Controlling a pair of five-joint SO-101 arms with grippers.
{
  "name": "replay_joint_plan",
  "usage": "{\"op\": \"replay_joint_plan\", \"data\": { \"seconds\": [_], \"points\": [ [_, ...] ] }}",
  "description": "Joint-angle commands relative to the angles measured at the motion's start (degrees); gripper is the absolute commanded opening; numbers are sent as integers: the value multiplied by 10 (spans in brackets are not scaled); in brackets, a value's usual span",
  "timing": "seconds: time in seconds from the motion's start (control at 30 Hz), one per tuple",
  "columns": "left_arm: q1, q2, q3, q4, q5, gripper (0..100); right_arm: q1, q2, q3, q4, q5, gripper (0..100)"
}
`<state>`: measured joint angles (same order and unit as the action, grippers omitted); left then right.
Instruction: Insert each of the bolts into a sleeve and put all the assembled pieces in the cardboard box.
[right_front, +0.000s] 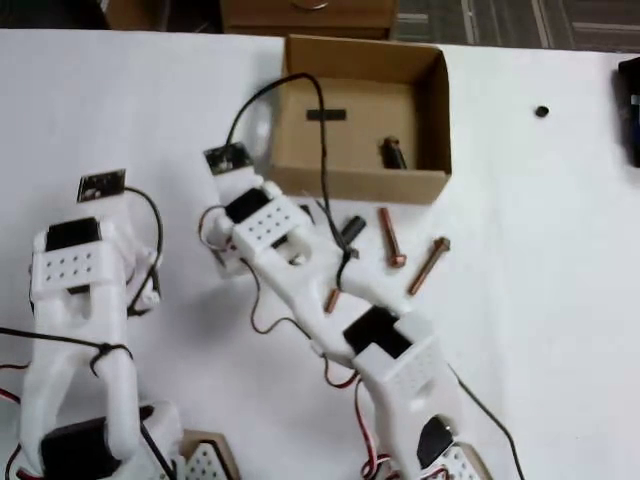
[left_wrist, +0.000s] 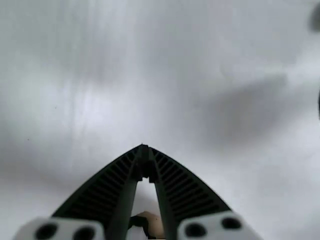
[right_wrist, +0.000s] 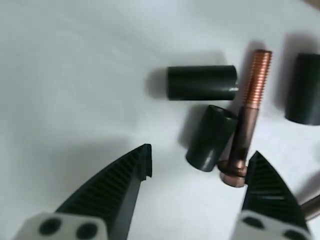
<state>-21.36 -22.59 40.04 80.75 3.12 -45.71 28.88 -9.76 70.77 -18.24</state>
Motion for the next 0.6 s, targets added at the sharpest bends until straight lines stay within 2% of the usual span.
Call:
{"op": "replay_joint_plan", "data": {
  "seconds": [0.0, 0.57],
  "points": [
    [-1, -1, -1, 5, -3, 21, -13, -3, -28, -1, 4, 302],
    [-1, -1, -6, 5, -2, 21, -15, 47, -28, -22, 4, 302]
  ]
}}
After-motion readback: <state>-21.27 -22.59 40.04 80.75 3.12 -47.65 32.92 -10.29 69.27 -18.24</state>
